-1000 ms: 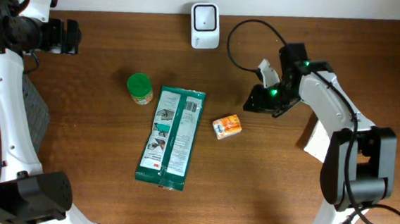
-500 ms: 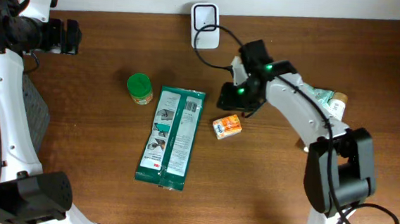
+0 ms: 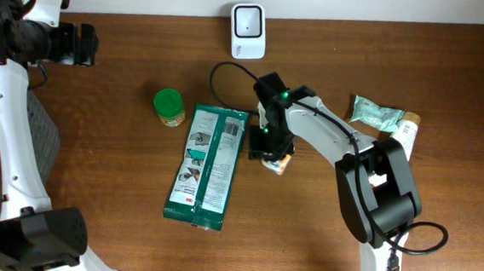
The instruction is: Scan the item barcode
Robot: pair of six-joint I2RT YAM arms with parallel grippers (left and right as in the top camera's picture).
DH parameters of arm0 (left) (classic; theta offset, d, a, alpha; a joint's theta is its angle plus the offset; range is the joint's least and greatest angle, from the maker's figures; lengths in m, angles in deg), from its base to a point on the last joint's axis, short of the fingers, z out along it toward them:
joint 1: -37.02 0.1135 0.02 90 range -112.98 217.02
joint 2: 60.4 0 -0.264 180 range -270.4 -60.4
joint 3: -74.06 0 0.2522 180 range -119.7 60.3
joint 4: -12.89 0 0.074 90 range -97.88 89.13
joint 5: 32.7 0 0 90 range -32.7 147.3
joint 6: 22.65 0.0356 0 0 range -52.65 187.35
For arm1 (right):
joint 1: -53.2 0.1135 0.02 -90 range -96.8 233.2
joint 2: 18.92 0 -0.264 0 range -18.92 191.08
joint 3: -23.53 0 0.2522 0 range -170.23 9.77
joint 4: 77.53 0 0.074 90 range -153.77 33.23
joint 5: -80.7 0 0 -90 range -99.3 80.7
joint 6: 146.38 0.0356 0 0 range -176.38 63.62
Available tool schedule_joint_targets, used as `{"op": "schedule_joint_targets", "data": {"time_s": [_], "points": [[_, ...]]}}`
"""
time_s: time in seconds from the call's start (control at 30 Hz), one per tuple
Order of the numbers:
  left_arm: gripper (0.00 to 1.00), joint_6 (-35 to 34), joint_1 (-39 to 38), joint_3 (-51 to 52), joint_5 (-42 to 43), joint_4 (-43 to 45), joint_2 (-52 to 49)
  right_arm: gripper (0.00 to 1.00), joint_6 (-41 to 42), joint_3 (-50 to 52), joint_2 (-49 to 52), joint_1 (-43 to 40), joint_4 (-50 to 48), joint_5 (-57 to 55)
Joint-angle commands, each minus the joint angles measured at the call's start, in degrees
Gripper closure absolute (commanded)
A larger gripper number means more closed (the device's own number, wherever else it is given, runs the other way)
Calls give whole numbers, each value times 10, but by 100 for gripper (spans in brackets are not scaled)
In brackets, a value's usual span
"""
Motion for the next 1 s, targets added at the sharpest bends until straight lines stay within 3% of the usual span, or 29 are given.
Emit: {"op": "schedule_joint_targets", "data": {"time_s": [0.0, 0.2, 0.27, 0.43, 0.53, 0.63, 0.8, 0.9, 0.97], "points": [[1, 9, 1, -3, 2, 0, 5, 65, -87, -10, 2, -33, 54, -24], [1, 9, 1, -3, 2, 1, 5, 59, -264, -66, -38, -88, 91, -22], [1, 9, 1, -3, 2, 1, 5, 59, -254, -70, -63, -106, 93, -22], [1, 9, 1, -3, 2, 0, 5, 60, -97, -37, -67, -161, 137, -23], [1, 9, 1, -3, 2, 1, 5, 61, -93, 18, -67, -167, 125, -19], [1, 9, 1, -3, 2, 0, 5, 69, -94, 63, -67, -167, 103, 10], [1, 9, 1, -3, 2, 1, 5, 69, -91, 98, -67, -161, 65, 21], [1, 9, 1, -3, 2, 0, 5, 69, -72, 139, -67, -161, -6, 14], [1, 9, 1, -3, 2, 0, 5, 77, -66, 162, -67, -161, -44, 14]]}}
